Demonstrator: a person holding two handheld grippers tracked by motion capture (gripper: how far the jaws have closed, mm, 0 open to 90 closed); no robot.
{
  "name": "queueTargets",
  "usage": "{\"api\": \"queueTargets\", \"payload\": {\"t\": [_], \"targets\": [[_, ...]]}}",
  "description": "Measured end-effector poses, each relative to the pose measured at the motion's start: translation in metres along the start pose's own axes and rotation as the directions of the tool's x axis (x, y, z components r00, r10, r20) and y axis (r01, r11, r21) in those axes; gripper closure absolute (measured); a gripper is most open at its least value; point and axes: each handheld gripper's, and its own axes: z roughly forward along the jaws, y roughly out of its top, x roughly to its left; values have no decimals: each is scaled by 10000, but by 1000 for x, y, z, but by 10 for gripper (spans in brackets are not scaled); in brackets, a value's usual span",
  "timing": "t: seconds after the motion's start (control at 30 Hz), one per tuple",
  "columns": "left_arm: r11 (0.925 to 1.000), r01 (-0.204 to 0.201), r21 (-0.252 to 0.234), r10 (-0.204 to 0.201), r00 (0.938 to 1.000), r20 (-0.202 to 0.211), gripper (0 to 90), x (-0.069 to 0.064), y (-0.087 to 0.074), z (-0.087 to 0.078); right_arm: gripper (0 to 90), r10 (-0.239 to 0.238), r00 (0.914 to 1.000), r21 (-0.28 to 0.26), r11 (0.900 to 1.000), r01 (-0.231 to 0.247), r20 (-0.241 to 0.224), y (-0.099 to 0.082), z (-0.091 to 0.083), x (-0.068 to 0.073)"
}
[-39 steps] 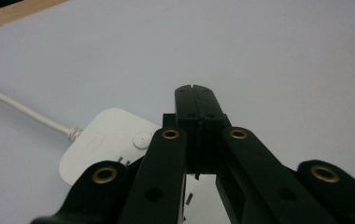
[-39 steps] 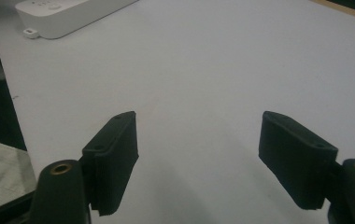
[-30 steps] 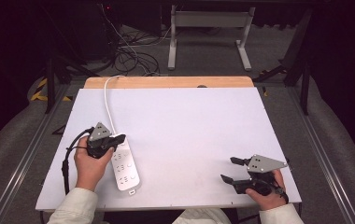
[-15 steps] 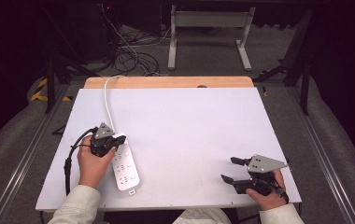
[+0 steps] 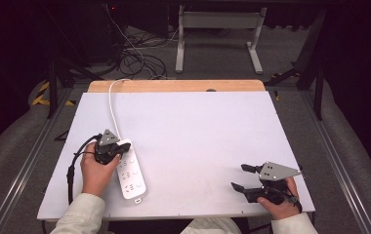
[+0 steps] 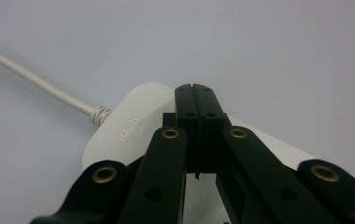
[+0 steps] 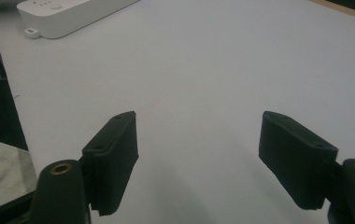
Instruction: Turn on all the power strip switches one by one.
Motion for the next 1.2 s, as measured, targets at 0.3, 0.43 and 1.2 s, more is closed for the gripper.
{"api": "queueTargets", "payload": {"t": [0.3,0.43,1.2], "targets": [[9999,-95,-81,95,9999,38,900,-2,-1,2,291,-24,10000,16,10000,24,-8,0,0,0],[10000,-16,-78,16,10000,-25,900,-1,-2,2,290,-30,10000,13,10000,30,-12,0,0,0],[9970,-743,208,760,9924,-973,900,-10,0,-1,288,-36,10000,-69,10000,36,-40,0,-1,1]]}}
